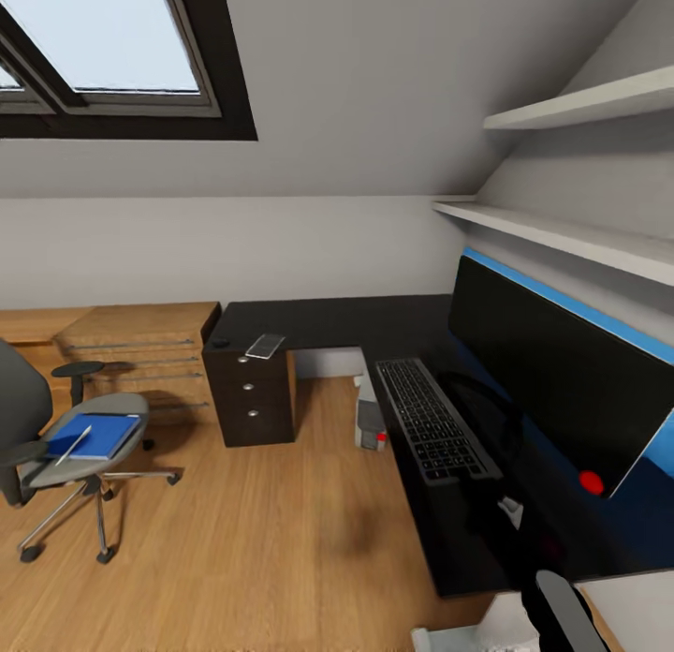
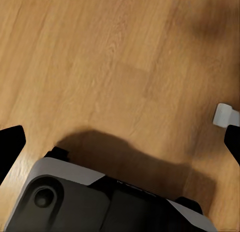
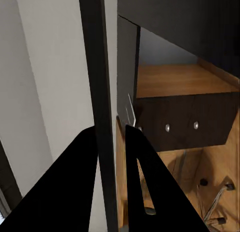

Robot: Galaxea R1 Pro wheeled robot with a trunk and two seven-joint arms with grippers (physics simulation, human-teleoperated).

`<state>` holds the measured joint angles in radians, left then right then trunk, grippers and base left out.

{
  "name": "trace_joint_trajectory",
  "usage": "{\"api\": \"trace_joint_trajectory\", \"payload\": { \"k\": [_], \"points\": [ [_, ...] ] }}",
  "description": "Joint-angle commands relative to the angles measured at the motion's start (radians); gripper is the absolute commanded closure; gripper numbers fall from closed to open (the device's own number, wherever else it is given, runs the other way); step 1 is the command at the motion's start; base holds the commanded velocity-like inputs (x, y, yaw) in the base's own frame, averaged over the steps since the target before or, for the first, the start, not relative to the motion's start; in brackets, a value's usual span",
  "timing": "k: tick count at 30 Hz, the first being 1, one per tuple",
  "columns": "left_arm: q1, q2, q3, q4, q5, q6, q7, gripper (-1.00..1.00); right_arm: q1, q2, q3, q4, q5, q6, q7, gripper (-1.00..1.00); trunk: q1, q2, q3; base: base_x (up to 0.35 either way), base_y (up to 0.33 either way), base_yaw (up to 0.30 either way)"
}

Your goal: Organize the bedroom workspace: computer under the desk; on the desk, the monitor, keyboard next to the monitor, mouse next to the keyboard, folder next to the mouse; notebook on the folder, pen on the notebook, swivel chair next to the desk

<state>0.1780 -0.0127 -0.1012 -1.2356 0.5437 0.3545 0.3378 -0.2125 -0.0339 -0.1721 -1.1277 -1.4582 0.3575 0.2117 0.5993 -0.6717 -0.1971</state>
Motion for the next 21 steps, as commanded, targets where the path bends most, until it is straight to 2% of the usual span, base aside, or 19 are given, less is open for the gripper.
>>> {"api": "trace_joint_trajectory", "payload": {
  "k": [1,5,13,21],
  "points": [
    [0.0,0.0,-0.001,-0.002,0.01,0.002,0.008,-1.0,-0.001,0.0,-0.001,0.001,-0.012,0.007,-0.001,1.0,0.0,-0.001,-0.001,-0.107,-0.076,0.0],
    [0.0,0.0,-0.001,-0.002,0.01,0.001,0.006,-1.0,-0.003,0.0,-0.001,0.034,-0.011,0.004,-0.035,1.0,0.0,-0.001,-0.001,-0.035,-0.025,0.0],
    [0.0,0.002,0.0,-0.002,0.01,-0.001,0.004,-1.0,-0.007,0.0,-0.002,0.064,-0.01,-0.012,-0.05,1.0,0.0,-0.001,-0.001,0.052,-0.051,0.0],
    [0.0,0.002,0.0,-0.002,0.01,-0.002,0.004,-1.0,-0.007,0.002,0.0,0.066,-0.009,-0.11,-0.055,1.0,0.0,-0.001,-0.001,0.007,-0.032,0.0]
  ]
}}
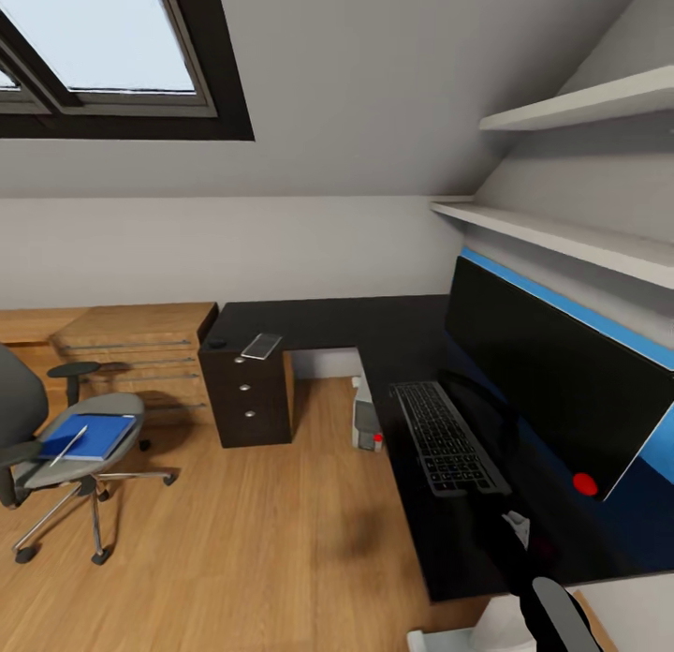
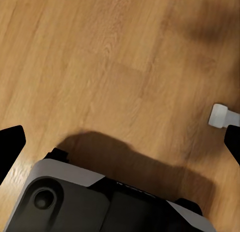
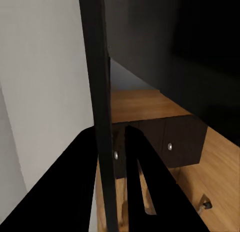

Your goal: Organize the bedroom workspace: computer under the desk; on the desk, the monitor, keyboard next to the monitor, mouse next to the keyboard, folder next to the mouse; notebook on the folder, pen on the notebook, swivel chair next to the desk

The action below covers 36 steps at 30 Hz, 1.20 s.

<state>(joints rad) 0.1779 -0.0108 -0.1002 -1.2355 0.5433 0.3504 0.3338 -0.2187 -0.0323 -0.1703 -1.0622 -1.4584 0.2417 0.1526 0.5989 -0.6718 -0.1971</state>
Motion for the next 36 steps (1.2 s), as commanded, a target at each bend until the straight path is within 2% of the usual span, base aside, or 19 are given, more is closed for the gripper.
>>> {"api": "trace_joint_trajectory", "payload": {
  "k": [1,10,21,36],
  "points": [
    [0.0,0.0,-0.001,-0.002,0.01,0.002,0.008,-1.0,-0.001,0.0,-0.002,0.0,-0.009,0.005,-0.001,1.0,0.001,-0.001,-0.001,0.038,-0.194,0.0],
    [0.0,0.0,0.0,-0.002,0.011,0.002,0.008,-1.0,-0.001,0.0,-0.001,0.0,-0.008,0.004,-0.028,1.0,0.001,-0.001,-0.001,0.028,-0.033,0.0],
    [0.0,0.0,0.001,-0.002,0.011,0.002,0.008,-1.0,-0.002,0.0,0.0,0.001,-0.008,0.003,-0.055,1.0,0.001,-0.001,-0.001,0.283,0.049,0.0],
    [0.0,0.0,0.001,-0.002,0.011,0.001,0.008,-1.0,-0.002,0.0,0.0,0.001,-0.008,0.003,-0.056,1.0,0.001,-0.001,-0.001,0.127,0.007,0.0]
  ]
}}
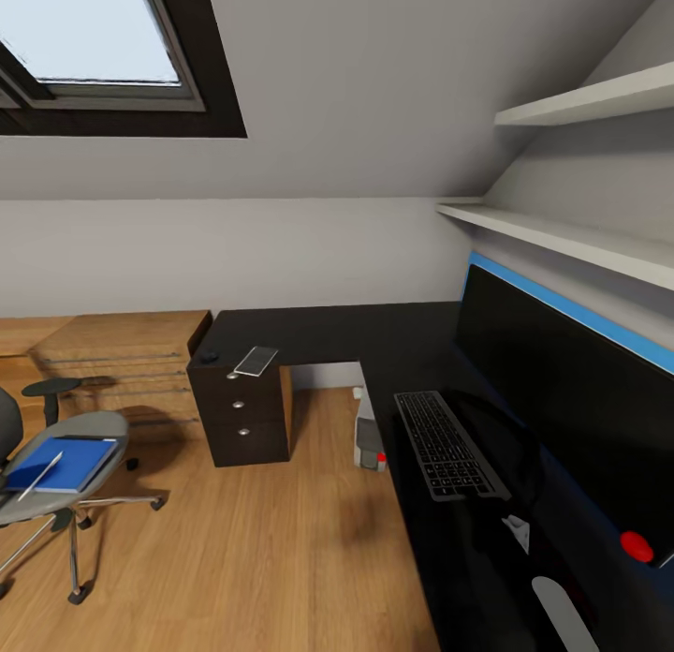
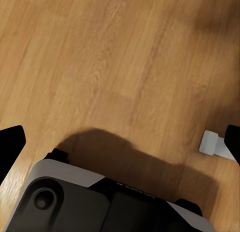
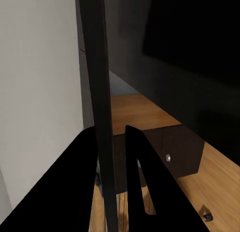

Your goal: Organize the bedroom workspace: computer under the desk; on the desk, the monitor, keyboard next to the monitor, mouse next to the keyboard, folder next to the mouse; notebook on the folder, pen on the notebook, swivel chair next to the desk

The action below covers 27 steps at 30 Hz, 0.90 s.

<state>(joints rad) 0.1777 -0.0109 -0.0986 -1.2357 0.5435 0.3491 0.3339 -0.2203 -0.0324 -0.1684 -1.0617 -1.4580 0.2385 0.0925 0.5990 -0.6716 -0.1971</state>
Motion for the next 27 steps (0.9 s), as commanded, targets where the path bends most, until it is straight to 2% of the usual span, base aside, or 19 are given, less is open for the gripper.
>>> {"api": "trace_joint_trajectory", "payload": {
  "k": [1,17,27],
  "points": [
    [0.0,0.0,-0.001,-0.002,0.01,0.002,0.008,-1.0,-0.001,0.0,-0.002,0.0,-0.008,0.006,0.004,1.0,0.0,-0.001,-0.001,0.026,0.0,0.0],
    [0.0,0.001,0.0,-0.002,0.01,0.003,0.008,-1.0,-0.001,0.0,-0.002,0.0,-0.008,0.007,0.004,1.0,0.0,-0.001,-0.001,0.004,-0.045,0.0],
    [0.0,0.002,0.002,-0.002,0.01,0.001,0.008,-1.0,-0.001,0.0,-0.002,0.007,-0.008,0.006,0.004,1.0,0.0,-0.001,-0.001,0.119,-0.001,0.0]
  ]
}}
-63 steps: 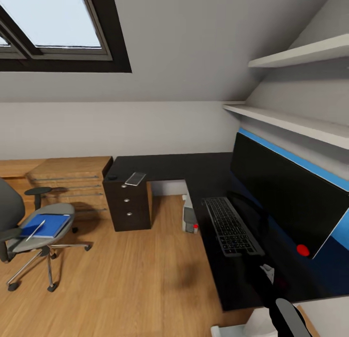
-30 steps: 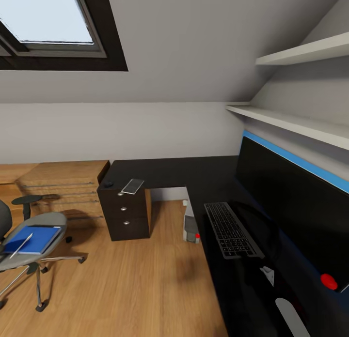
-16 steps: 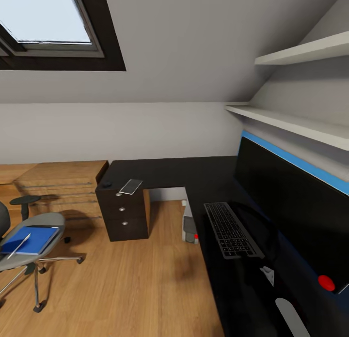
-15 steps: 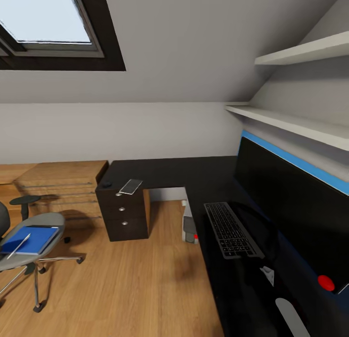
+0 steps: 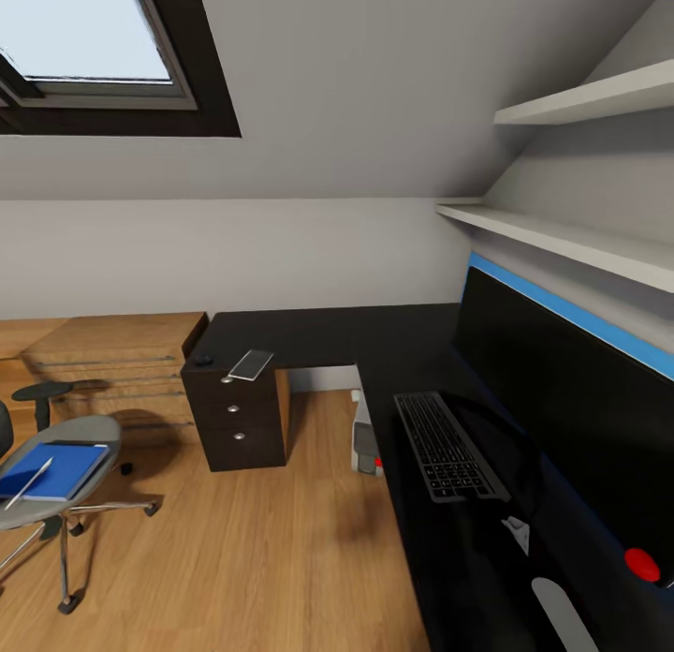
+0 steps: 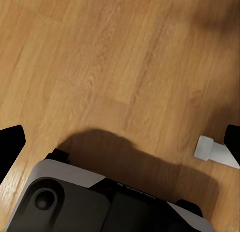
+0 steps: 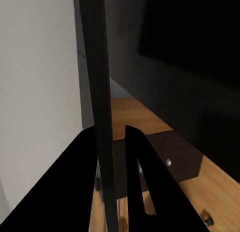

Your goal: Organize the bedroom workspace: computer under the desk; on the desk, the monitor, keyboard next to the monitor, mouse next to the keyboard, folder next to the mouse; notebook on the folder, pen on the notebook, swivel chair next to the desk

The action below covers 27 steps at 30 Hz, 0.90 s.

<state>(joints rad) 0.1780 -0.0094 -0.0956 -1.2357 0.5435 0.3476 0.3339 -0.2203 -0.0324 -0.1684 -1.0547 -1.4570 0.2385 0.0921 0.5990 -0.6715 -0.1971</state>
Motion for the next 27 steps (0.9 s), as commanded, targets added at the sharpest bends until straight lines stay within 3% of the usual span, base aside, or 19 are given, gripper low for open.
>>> {"api": "trace_joint_trajectory", "payload": {
  "k": [1,14,15,27],
  "points": [
    [0.0,0.0,-0.001,-0.002,0.01,0.002,0.008,-1.0,-0.001,0.0,-0.002,0.003,-0.009,0.006,0.004,1.0,0.0,-0.001,-0.001,0.023,0.0,0.0],
    [0.0,-0.001,-0.002,-0.002,0.01,0.002,0.008,-1.0,-0.001,0.0,-0.002,0.01,-0.009,0.007,0.003,1.0,0.0,-0.001,-0.001,0.004,0.0,0.0],
    [0.0,0.0,-0.002,-0.002,0.01,0.001,0.008,-1.0,-0.001,0.0,-0.002,0.01,-0.009,0.007,0.003,-1.0,0.0,-0.001,-0.001,0.0,0.0,0.0],
    [0.0,-0.001,-0.003,-0.002,0.01,0.002,0.008,-1.0,-0.001,0.0,-0.002,0.01,-0.009,0.007,0.004,-1.0,0.0,-0.001,-0.001,0.0,0.0,0.0]
  ]
}}
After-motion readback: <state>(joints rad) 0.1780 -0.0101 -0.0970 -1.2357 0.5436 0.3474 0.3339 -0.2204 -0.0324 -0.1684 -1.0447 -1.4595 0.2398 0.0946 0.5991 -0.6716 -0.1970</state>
